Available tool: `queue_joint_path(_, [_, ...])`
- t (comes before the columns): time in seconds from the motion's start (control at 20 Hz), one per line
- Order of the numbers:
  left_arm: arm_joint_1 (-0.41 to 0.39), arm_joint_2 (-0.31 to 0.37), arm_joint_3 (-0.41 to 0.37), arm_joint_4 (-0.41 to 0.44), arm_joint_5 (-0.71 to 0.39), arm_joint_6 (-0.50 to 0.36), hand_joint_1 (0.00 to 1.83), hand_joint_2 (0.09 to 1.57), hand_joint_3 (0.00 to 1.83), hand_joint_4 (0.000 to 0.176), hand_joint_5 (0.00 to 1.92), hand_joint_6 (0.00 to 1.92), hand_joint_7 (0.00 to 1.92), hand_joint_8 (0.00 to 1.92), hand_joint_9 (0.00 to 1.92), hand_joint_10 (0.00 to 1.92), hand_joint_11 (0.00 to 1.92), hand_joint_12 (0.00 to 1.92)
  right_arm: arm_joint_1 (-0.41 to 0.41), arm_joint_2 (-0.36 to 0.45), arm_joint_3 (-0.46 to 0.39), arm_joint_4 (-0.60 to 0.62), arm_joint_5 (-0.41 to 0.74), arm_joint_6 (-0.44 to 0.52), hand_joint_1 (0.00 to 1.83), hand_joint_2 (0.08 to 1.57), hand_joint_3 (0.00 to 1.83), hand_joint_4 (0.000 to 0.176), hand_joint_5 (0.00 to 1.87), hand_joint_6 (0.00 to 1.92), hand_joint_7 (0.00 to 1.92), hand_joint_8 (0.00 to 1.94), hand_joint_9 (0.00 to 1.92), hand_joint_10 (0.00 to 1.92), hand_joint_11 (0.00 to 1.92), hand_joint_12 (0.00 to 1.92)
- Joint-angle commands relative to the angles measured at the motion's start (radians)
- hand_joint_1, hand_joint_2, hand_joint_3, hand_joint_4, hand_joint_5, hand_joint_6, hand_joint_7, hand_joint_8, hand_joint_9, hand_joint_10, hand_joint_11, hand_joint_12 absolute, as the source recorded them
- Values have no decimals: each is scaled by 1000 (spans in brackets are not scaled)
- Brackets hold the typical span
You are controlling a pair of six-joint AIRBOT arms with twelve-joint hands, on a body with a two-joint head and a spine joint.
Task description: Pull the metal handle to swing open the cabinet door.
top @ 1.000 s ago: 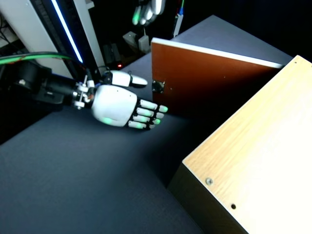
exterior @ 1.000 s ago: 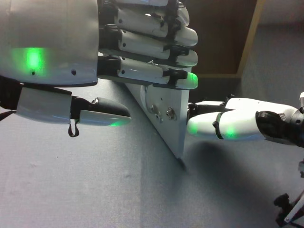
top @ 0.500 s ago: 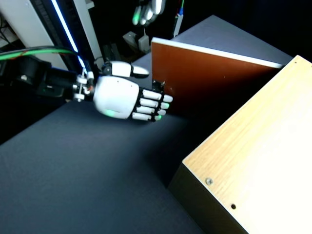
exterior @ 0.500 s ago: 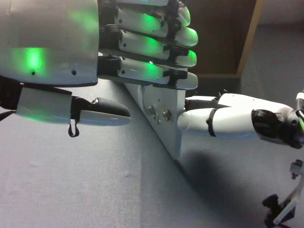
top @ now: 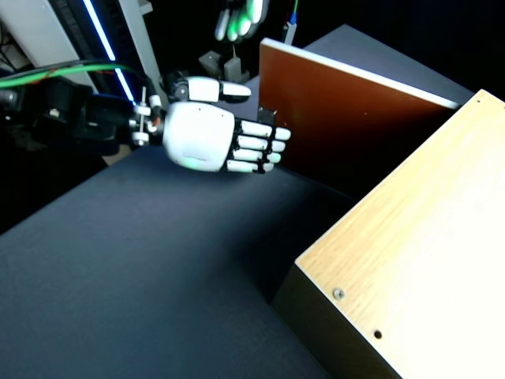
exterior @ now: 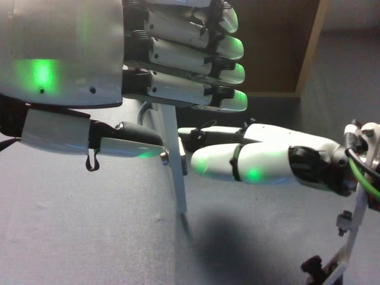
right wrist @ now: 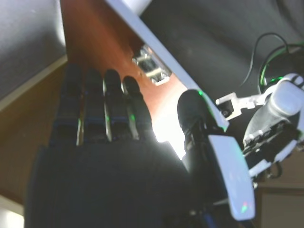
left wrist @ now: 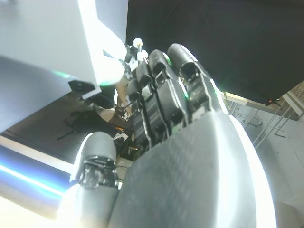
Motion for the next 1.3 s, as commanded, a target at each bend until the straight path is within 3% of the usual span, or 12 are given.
queue_joint_path(0.0, [-10, 7, 1, -101, -26, 10, 0, 1531, 3, 0, 428, 0, 460, 4, 420, 5, 45, 862, 20, -4, -9, -14, -110, 9, 0, 1448, 0, 0, 134, 3, 136, 2, 113, 2, 0, 376])
queue_joint_path(0.5, [-10, 7, 1, -101, -26, 10, 0, 1538, 4, 0, 421, 4, 463, 4, 432, 6, 43, 871, 21, -95, -14, -16, -127, 9, 0, 1446, 0, 0, 142, 2, 139, 4, 115, 3, 0, 368])
queue_joint_path(1.25, [-10, 7, 1, -101, -26, 10, 0, 1548, 7, 0, 428, 0, 455, 0, 414, 0, 33, 861, 21, -133, -45, 6, -127, 9, 0, 1443, 0, 0, 140, 1, 139, 0, 116, 1, 0, 377])
